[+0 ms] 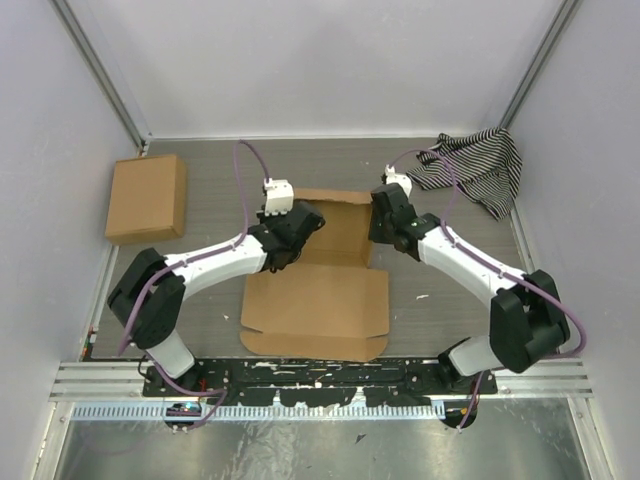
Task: Fold the paper box
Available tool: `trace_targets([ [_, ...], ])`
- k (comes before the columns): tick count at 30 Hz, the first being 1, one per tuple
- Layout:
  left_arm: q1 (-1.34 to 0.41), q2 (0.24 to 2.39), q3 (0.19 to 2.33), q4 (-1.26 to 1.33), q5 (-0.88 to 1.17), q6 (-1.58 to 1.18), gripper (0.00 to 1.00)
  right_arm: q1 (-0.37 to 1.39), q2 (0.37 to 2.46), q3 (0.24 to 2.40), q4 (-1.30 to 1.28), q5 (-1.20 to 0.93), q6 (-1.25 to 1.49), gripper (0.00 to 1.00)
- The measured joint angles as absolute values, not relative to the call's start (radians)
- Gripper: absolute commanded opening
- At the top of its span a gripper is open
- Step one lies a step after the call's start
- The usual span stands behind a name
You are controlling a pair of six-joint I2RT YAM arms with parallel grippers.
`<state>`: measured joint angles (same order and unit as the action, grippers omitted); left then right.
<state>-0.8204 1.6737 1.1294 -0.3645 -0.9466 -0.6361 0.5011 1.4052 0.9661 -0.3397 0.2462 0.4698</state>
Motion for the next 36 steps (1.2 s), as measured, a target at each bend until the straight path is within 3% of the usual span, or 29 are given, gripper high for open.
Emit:
trace_targets([
  [6,-0.818,1.621,1.061,-0.35,-0.891,-0.62,0.27,0.502,1.51,1.097,-0.458,0.251,0.505,0.02],
  [11,-0.797,1.618,1.093,-0.421,-0.802,-0.615,0.4,0.493,1.597,1.206,-0.527,0.25,0.528,0.18],
  [16,-0.728,1.625,1.138,-0.477,-0.685,-0.621,0.42,0.483,1.673,1.291,-0.564,0.238,0.538,0.35],
  [23,-0.668,1.626,1.172,-0.497,-0.622,-0.591,0.44,0.455,1.752,1.366,-0.584,0.184,0.533,0.35],
  [27,-0.613,1.641,1.195,-0.472,-0.573,-0.54,0.46,0.446,1.789,1.392,-0.584,0.158,0.529,0.42],
  [36,-0.499,1.901,1.542,-0.49,-0.471,-0.446,0.46,0.404,1.925,1.474,-0.603,0.124,0.525,0.51],
])
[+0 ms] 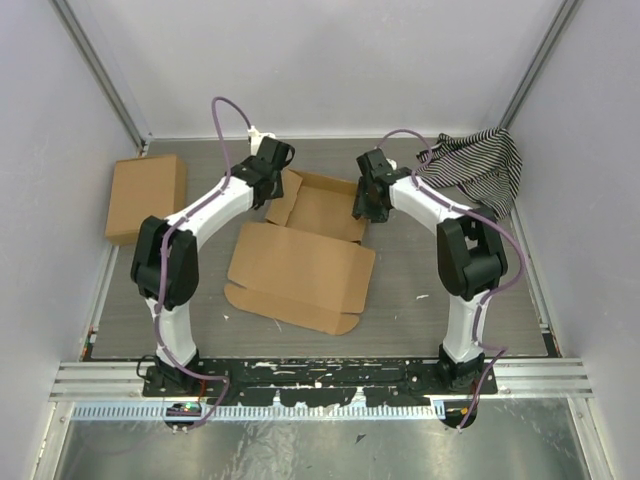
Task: Fold the paper box
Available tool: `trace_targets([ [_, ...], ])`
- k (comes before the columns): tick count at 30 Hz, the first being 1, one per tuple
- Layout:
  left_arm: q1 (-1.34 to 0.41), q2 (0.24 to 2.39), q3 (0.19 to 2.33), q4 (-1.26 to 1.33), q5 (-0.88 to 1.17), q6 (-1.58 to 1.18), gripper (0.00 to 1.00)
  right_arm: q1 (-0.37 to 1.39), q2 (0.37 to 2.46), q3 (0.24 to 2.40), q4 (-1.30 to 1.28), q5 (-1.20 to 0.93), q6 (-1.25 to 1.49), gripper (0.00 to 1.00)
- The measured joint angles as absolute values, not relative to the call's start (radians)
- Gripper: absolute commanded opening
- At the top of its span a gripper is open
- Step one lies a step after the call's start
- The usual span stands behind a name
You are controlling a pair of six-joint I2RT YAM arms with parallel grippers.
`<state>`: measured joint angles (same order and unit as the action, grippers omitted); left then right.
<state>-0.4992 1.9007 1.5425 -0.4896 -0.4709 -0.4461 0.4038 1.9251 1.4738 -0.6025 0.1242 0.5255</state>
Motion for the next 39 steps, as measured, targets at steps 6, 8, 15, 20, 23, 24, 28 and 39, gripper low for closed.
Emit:
trace_targets([
  [6,-0.488,1.98,1.655,-0.53,-0.392,-0.419,0.46,0.368,1.979,1.52,-0.619,0.098,0.524,0.51],
  [8,-0.479,2.029,1.718,-0.553,-0.364,-0.411,0.46,0.361,1.995,1.539,-0.616,0.089,0.521,0.5],
  [15,-0.456,2.118,1.747,-0.598,-0.31,-0.397,0.47,0.357,2.032,1.547,-0.612,0.058,0.509,0.42],
  [20,-0.455,2.133,1.745,-0.597,-0.289,-0.397,0.47,0.358,2.064,1.547,-0.607,0.035,0.497,0.34],
  [23,-0.456,2.151,1.745,-0.597,-0.276,-0.397,0.47,0.358,2.084,1.547,-0.607,0.029,0.488,0.31],
  [24,-0.456,2.159,1.745,-0.597,-0.271,-0.398,0.47,0.358,2.091,1.547,-0.608,0.029,0.485,0.3],
  [28,-0.456,2.192,1.745,-0.598,-0.263,-0.401,0.3,0.36,2.094,1.548,-0.611,0.043,0.471,0.18],
  [39,-0.553,2.234,1.801,-0.754,-0.502,-0.348,0.0,0.388,2.117,1.607,-0.661,0.202,0.446,0.01],
])
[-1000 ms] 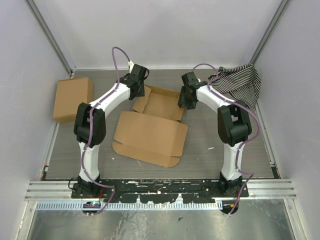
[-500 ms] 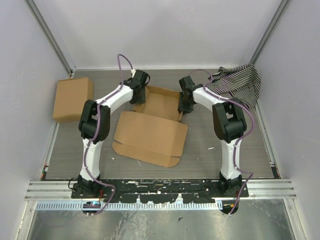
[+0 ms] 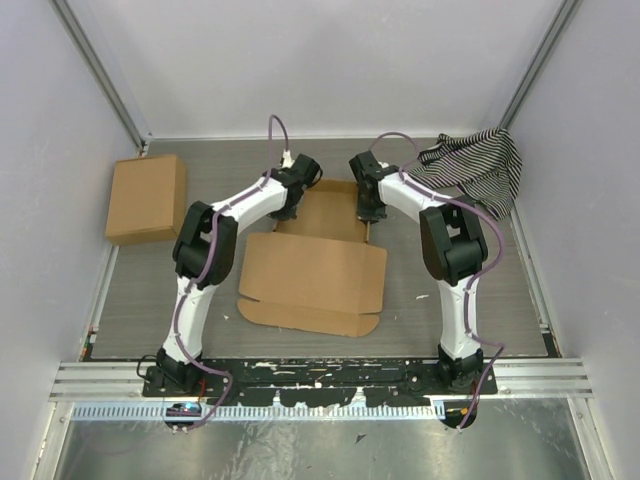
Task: Fold the paper box
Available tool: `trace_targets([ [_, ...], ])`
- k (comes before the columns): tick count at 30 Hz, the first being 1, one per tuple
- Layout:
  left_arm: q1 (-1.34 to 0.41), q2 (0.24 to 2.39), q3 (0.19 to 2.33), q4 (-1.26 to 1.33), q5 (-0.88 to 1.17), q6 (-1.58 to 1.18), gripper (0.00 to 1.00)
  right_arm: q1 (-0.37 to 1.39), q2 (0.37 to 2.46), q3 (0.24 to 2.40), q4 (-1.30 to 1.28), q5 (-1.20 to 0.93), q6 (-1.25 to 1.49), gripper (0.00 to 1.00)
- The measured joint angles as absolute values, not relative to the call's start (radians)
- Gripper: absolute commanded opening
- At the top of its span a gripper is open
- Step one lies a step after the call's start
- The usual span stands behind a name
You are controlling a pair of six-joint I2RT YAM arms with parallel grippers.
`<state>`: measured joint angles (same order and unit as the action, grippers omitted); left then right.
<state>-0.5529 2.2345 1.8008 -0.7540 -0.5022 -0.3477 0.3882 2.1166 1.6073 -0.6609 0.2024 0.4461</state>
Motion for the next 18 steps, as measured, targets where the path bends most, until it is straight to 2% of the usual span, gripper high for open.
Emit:
trace_targets([
  [3,-0.577,2.226,1.753,-0.753,-0.545,-0.353,0.03,0.397,2.117,1.607,-0.673,0.208,0.444,0.01],
  [5,-0.581,2.223,1.736,-0.744,-0.558,-0.364,0.11,0.401,2.119,1.605,-0.672,0.208,0.443,0.02],
  [6,-0.581,2.218,1.73,-0.741,-0.558,-0.375,0.15,0.402,2.119,1.602,-0.668,0.205,0.444,0.06],
  [7,-0.581,2.214,1.723,-0.739,-0.556,-0.382,0.21,0.401,2.119,1.597,-0.662,0.199,0.444,0.12],
  [8,-0.58,2.207,1.709,-0.735,-0.555,-0.39,0.31,0.401,2.119,1.593,-0.657,0.194,0.444,0.18],
  [10,-0.575,2.183,1.672,-0.725,-0.549,-0.413,0.41,0.401,2.115,1.581,-0.644,0.185,0.448,0.26],
  [13,-0.558,2.156,1.625,-0.726,-0.529,-0.437,0.44,0.4,2.105,1.57,-0.646,0.183,0.452,0.31],
  [18,-0.512,2.119,1.607,-0.725,-0.455,-0.462,0.45,0.388,2.103,1.574,-0.656,0.157,0.453,0.32],
])
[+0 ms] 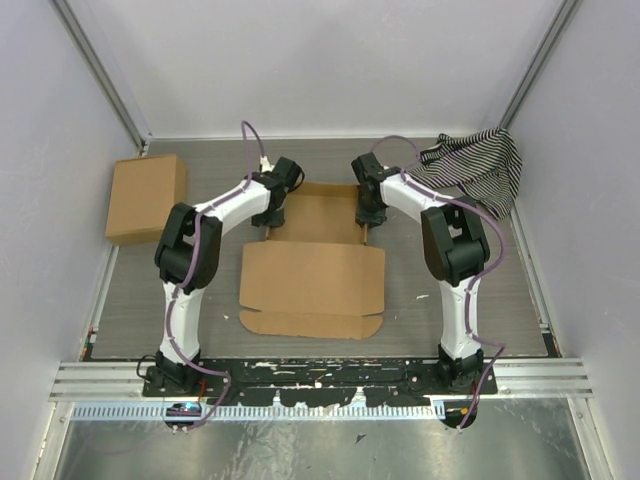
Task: Fold the paper box
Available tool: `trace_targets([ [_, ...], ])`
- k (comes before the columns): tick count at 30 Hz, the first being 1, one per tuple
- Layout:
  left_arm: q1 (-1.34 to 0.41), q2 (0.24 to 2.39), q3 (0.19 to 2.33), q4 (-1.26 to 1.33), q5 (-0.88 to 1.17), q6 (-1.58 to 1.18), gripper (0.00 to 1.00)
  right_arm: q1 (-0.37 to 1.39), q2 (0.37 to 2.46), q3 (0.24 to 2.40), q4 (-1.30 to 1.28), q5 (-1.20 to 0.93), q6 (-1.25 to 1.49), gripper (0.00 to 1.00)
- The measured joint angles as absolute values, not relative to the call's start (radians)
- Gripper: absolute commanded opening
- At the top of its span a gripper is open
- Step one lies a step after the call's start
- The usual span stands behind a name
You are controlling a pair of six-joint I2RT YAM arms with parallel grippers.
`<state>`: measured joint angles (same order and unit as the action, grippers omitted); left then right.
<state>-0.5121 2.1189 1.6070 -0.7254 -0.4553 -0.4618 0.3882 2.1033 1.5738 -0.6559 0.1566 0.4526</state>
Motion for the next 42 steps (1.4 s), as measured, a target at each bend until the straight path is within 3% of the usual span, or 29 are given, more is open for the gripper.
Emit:
trace_targets([
  [9,-0.463,2.091,1.629,-0.696,-0.355,-0.465,0.43,0.355,2.103,1.662,-0.671,0.093,0.444,0.3],
  [18,-0.458,2.09,1.628,-0.694,-0.283,-0.473,0.45,0.339,2.103,1.658,-0.675,0.084,0.444,0.39],
  [31,-0.425,2.065,1.6,-0.659,-0.068,-0.519,0.45,0.333,2.103,1.649,-0.648,-0.036,0.446,0.4],
  [38,-0.422,2.045,1.604,-0.668,-0.154,-0.512,0.45,0.332,2.103,1.673,-0.665,0.031,0.44,0.34],
  [42,-0.421,2.047,1.639,-0.702,-0.202,-0.496,0.44,0.332,2.109,1.742,-0.679,0.067,0.426,0.24],
])
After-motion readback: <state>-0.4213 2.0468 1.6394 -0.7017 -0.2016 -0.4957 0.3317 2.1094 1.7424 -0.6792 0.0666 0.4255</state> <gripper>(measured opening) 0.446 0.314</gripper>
